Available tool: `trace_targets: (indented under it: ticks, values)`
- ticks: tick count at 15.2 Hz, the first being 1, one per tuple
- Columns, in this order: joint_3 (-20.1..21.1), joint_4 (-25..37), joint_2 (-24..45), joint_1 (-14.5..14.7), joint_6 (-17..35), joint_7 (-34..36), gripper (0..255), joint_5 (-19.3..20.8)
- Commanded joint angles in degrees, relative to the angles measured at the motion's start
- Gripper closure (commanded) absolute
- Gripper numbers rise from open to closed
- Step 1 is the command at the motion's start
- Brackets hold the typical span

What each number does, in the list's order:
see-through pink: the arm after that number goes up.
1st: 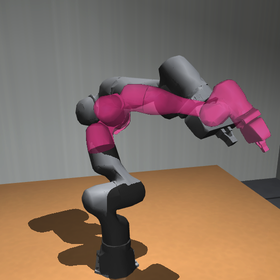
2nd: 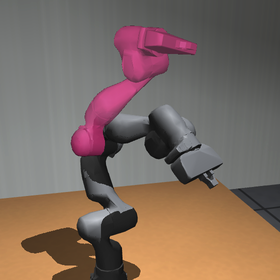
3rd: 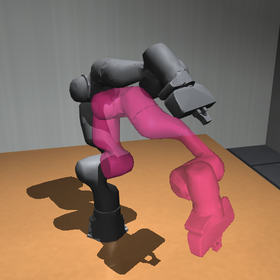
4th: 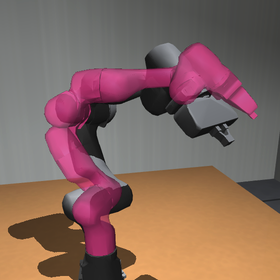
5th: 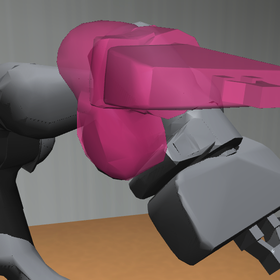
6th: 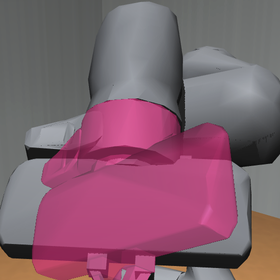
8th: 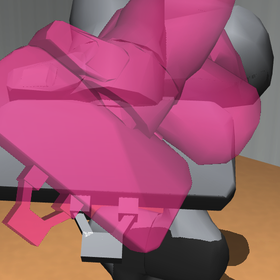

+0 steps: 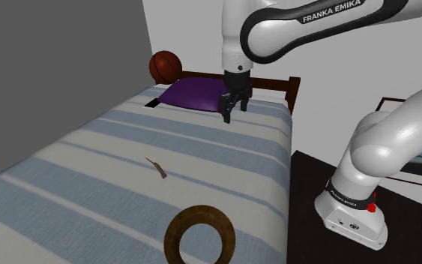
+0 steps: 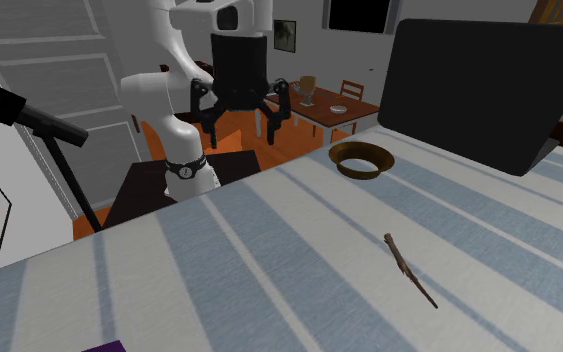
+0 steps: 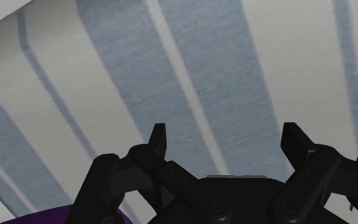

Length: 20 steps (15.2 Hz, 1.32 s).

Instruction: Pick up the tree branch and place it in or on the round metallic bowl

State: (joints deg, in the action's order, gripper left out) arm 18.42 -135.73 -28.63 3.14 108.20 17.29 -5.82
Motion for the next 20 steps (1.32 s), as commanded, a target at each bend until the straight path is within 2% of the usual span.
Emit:
trace_targets:
  ticks: [1, 5, 9, 15, 20]
  values:
    - [1.87, 1.09, 3.53, -0.03, 3.19, 2.59, 0, -0.29]
    - [5.59, 3.85, 10.69, -0.19, 8.89, 8.03, 0, 0.29]
    - [9.02, 7.84, 18.67, -0.44, 13.88, 14.13, 0, 2.77]
    - [12.27, 16.24, 31.94, 0.58, 19.22, 24.61, 0, 10.28]
    - [12.03, 25.61, 43.41, 4.10, 21.15, 32.95, 0, 17.87]
